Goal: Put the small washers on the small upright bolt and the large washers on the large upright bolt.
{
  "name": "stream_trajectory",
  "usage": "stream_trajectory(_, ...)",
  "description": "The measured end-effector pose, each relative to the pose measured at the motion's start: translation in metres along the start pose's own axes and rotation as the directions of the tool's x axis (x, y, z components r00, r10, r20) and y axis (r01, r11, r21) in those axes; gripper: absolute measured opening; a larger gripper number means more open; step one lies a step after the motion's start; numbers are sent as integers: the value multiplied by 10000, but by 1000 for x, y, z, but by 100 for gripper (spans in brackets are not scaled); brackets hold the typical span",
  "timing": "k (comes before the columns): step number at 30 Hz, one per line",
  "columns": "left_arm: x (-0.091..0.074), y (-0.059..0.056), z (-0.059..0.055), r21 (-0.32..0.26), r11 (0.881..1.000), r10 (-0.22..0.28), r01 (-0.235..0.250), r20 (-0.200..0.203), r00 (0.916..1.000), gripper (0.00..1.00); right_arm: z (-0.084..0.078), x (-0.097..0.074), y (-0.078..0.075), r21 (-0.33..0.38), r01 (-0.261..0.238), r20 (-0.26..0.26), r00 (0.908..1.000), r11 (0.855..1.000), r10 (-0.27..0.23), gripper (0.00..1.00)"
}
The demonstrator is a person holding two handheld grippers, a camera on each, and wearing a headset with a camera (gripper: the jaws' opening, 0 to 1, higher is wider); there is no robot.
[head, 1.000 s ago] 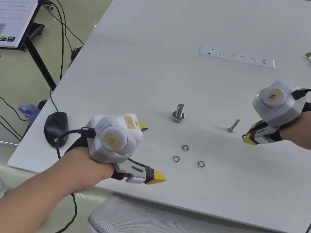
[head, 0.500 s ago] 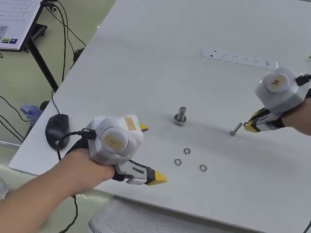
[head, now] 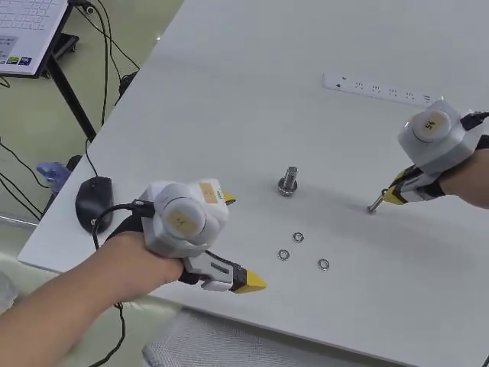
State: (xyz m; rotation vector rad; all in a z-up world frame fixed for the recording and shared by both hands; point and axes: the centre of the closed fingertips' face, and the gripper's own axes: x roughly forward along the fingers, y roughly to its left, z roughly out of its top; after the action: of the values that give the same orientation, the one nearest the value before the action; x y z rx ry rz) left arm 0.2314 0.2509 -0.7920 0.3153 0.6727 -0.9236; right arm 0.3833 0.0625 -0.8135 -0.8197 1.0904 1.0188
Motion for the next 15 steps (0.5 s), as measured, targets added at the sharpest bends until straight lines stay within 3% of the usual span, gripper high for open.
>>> stream_trajectory(15,1,1,-1,-72,10000,-29,29,-19,10000,83,-1,9,-1,-32,-140,-186,9997,9999,139,13)
